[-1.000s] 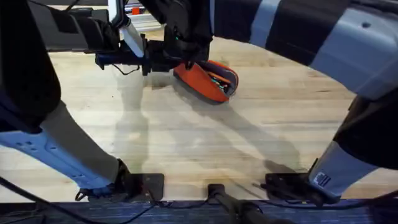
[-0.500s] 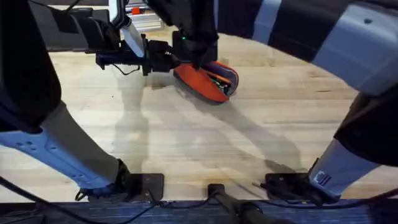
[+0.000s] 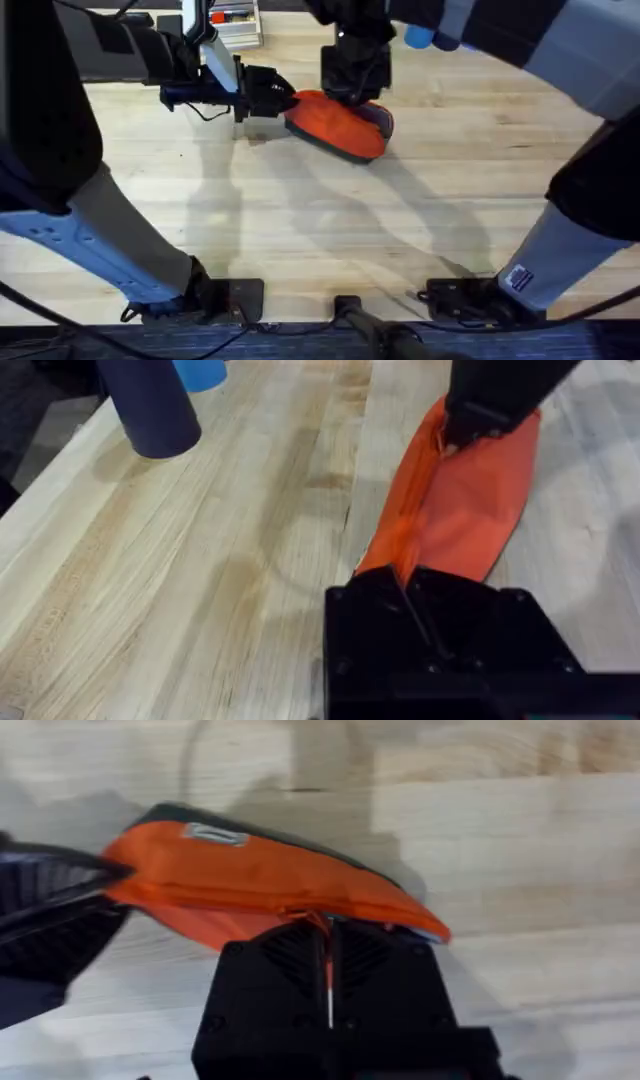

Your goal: Unzip the bag, pick up the pens from the table one at a time and place them inside, then zip the bag closed.

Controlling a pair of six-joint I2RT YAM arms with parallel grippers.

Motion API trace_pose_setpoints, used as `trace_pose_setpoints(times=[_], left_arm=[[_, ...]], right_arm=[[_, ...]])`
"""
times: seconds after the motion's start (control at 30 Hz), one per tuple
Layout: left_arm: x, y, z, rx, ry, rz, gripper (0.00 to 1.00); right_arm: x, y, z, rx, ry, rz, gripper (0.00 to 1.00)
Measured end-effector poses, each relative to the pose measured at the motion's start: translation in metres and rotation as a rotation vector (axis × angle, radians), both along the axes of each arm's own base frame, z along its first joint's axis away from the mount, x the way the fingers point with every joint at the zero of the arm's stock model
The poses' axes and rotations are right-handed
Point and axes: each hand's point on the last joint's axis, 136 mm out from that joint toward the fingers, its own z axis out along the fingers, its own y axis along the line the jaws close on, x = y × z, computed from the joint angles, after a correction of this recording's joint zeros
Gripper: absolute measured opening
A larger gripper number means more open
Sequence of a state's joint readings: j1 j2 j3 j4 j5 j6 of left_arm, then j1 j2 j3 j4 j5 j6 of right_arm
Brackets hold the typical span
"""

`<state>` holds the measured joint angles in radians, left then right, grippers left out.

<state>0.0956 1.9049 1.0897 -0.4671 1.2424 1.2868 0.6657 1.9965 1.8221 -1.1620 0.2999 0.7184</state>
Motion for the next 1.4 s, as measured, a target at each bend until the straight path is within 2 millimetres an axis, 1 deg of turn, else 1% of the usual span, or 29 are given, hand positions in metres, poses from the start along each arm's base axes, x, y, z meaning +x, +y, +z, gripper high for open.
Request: trace_pose_setpoints(times=[0.17,0.2,0.47,0.63,0.9,1.27,1.33,1.4], left_arm=[[-0.001,-0.002,0.001,-0.006,0.01,-0.002,0.044],[-0.001,-0.002,0.0,-0.006,0.014,-0.002,0.043],[-0.001,-0.002,0.0,-0.007,0.017,-0.001,0.042],[-0.001,-0.002,0.0,-0.007,0.018,-0.001,0.042],[-0.002,-0.003,0.001,-0.011,0.018,-0.004,0.042],[-0.002,-0.004,0.002,-0.014,0.021,-0.007,0.042],[-0.002,-0.004,0.001,-0.014,0.022,-0.007,0.042],[-0.002,-0.004,0.001,-0.014,0.022,-0.007,0.042]], right_arm=[[0.001,-0.027,-0.002,-0.028,0.049,-0.047,0.031],[0.001,-0.043,-0.002,-0.046,0.077,-0.078,0.031],[-0.002,-0.075,-0.003,-0.079,0.133,-0.142,0.03],[0.001,-0.093,-0.003,-0.088,0.148,-0.182,0.03],[0.008,-0.11,-0.003,-0.076,0.151,-0.223,0.031],[0.014,-0.115,-0.004,-0.044,0.15,-0.251,0.033],[0.016,-0.115,-0.008,-0.044,0.142,-0.251,0.033],[0.015,-0.118,-0.018,-0.055,0.143,-0.255,0.033]])
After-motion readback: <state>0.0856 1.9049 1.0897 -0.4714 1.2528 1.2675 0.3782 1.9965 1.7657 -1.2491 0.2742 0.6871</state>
